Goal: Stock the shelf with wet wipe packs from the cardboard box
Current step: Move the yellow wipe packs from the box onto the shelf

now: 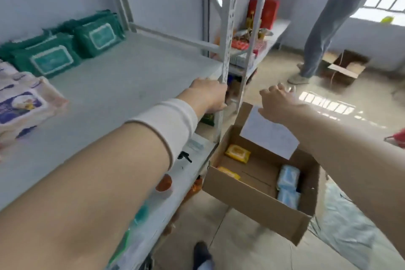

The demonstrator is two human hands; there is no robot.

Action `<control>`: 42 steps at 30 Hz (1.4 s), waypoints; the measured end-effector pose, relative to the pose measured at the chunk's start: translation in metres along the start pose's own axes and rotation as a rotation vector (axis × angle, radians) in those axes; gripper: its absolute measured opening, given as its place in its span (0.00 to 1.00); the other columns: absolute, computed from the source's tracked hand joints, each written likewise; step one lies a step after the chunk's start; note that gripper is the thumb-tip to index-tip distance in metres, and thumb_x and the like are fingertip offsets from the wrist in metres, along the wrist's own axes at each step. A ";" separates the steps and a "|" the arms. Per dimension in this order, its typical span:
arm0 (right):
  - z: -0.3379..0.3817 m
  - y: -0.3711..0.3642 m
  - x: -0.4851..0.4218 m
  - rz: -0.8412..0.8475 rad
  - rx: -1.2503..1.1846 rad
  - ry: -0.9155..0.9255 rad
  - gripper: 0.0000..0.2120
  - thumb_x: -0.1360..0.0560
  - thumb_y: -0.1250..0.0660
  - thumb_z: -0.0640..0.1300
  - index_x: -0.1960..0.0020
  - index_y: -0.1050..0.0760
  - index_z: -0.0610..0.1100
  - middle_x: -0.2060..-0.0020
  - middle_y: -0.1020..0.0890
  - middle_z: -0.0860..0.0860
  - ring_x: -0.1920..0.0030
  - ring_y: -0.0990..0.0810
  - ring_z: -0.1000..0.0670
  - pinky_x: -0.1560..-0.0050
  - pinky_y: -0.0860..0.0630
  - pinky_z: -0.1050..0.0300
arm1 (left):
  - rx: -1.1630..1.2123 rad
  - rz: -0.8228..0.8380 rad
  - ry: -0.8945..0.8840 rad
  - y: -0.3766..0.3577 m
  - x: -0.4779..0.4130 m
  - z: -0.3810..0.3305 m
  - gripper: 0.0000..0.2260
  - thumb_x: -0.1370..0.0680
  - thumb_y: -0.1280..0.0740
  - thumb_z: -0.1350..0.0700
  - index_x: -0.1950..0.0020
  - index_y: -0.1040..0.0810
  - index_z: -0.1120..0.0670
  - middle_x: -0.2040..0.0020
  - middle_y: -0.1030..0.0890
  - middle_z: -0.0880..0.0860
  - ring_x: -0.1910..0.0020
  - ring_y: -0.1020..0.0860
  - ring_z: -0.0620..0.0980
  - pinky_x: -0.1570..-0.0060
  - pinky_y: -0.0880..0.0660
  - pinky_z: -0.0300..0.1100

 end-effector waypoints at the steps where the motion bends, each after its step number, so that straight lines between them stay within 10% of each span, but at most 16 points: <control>1: -0.019 -0.014 -0.009 0.023 0.005 -0.026 0.23 0.22 0.40 0.48 0.29 0.37 0.41 0.30 0.35 0.40 0.27 0.44 0.38 0.29 0.47 0.33 | 0.006 0.017 -0.029 -0.009 -0.022 -0.016 0.20 0.22 0.40 0.46 0.35 0.32 0.54 0.36 0.26 0.57 0.39 0.27 0.59 0.48 0.31 0.49; 12: -0.130 -0.212 -0.088 0.394 -0.118 -0.169 0.23 0.21 0.43 0.49 0.29 0.38 0.42 0.30 0.35 0.43 0.26 0.46 0.39 0.29 0.48 0.34 | 0.081 0.403 -0.186 -0.180 -0.199 -0.104 0.22 0.21 0.41 0.45 0.32 0.34 0.55 0.36 0.27 0.57 0.38 0.29 0.59 0.44 0.30 0.50; 24: -0.053 -0.441 -0.109 0.834 -0.597 -0.181 0.28 0.22 0.42 0.53 0.26 0.43 0.44 0.31 0.32 0.44 0.30 0.35 0.45 0.31 0.38 0.51 | 0.517 0.815 0.280 -0.419 -0.250 -0.121 0.29 0.23 0.37 0.45 0.26 0.42 0.54 0.30 0.33 0.57 0.32 0.33 0.58 0.36 0.33 0.51; 32: 0.041 -0.621 -0.206 0.945 -1.137 -0.497 0.29 0.24 0.37 0.54 0.30 0.38 0.38 0.35 0.27 0.42 0.35 0.28 0.43 0.39 0.31 0.57 | 0.701 0.633 0.545 -0.618 -0.373 -0.133 0.31 0.24 0.34 0.49 0.27 0.44 0.57 0.29 0.38 0.60 0.29 0.39 0.58 0.32 0.40 0.47; 37: 0.068 -0.654 -0.237 0.817 -1.363 -0.973 0.35 0.34 0.24 0.50 0.37 0.36 0.36 0.40 0.25 0.40 0.38 0.25 0.42 0.40 0.28 0.52 | 0.613 0.485 0.642 -0.658 -0.406 -0.143 0.38 0.28 0.30 0.46 0.27 0.47 0.59 0.30 0.41 0.61 0.30 0.41 0.60 0.33 0.41 0.51; 42: 0.069 -0.653 -0.236 0.757 -1.352 -1.075 0.37 0.37 0.22 0.51 0.38 0.37 0.38 0.41 0.25 0.42 0.40 0.25 0.42 0.42 0.28 0.53 | 0.606 0.582 0.636 -0.665 -0.413 -0.141 0.47 0.36 0.26 0.39 0.29 0.44 0.59 0.30 0.39 0.59 0.29 0.40 0.58 0.33 0.40 0.50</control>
Point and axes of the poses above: each hand's wrist, its own x-axis away from the middle knuckle, its own y-axis out of the back of the hand, z = x × y, the point moved 3 cm from there along -x, towards the middle knuckle
